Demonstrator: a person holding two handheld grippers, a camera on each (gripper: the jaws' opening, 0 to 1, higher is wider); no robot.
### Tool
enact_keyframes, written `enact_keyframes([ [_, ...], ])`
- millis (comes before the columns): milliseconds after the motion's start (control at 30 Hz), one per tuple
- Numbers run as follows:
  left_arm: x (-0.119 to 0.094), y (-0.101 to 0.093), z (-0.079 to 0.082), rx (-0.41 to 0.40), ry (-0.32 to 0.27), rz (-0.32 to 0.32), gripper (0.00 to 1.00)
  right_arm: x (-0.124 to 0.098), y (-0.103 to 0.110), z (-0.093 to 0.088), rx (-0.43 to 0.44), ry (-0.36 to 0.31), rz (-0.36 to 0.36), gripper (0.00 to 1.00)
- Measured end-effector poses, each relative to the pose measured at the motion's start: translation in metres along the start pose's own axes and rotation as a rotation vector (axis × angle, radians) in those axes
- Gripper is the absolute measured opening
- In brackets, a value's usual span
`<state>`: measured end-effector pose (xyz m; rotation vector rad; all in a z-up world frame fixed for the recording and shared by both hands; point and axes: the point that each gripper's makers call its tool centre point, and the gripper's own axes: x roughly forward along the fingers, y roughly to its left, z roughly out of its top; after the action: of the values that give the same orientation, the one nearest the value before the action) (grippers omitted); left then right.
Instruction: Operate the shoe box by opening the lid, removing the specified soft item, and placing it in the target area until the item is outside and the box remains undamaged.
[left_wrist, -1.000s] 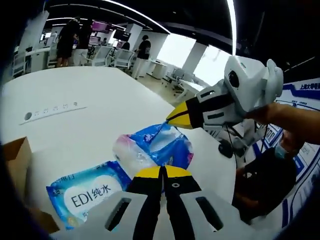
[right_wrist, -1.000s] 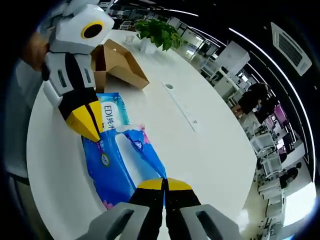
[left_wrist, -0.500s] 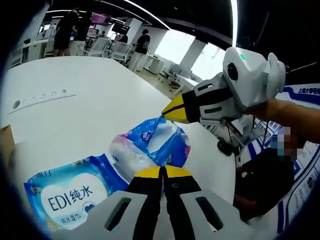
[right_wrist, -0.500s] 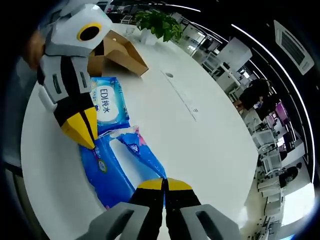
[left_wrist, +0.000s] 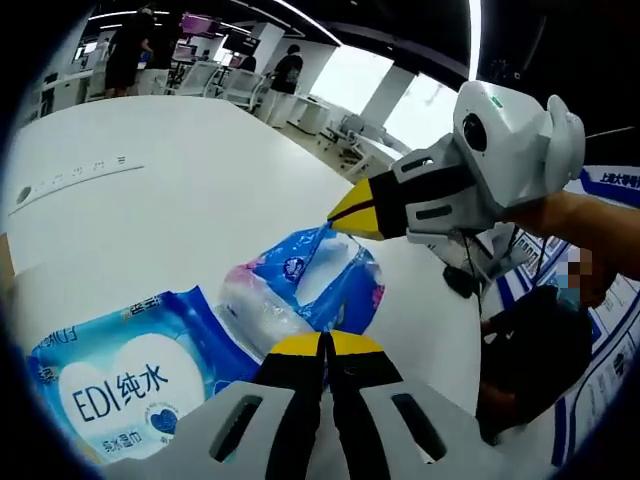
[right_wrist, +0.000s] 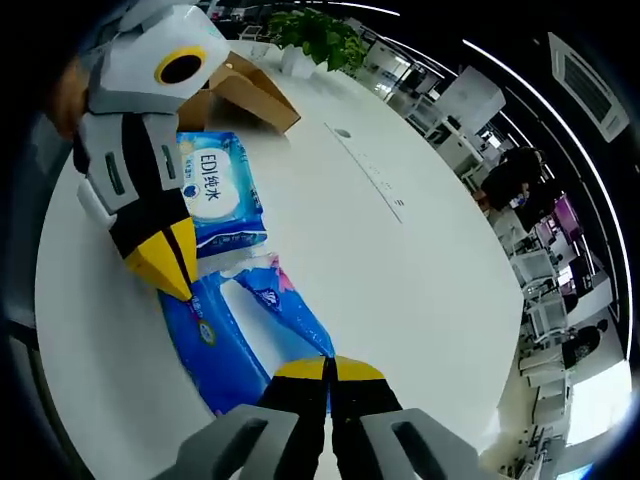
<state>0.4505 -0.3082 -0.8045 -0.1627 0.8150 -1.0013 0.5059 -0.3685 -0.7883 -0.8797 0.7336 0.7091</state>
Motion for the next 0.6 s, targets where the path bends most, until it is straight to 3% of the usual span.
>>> enact_keyframes([
  [600, -0.0066, 0.0045, -0.0059, -0.013, 0.014, 0.023, 0.0, 0.0041, 0.0052, -0.0013, 0.043, -0.004, 0.002, 0.0],
])
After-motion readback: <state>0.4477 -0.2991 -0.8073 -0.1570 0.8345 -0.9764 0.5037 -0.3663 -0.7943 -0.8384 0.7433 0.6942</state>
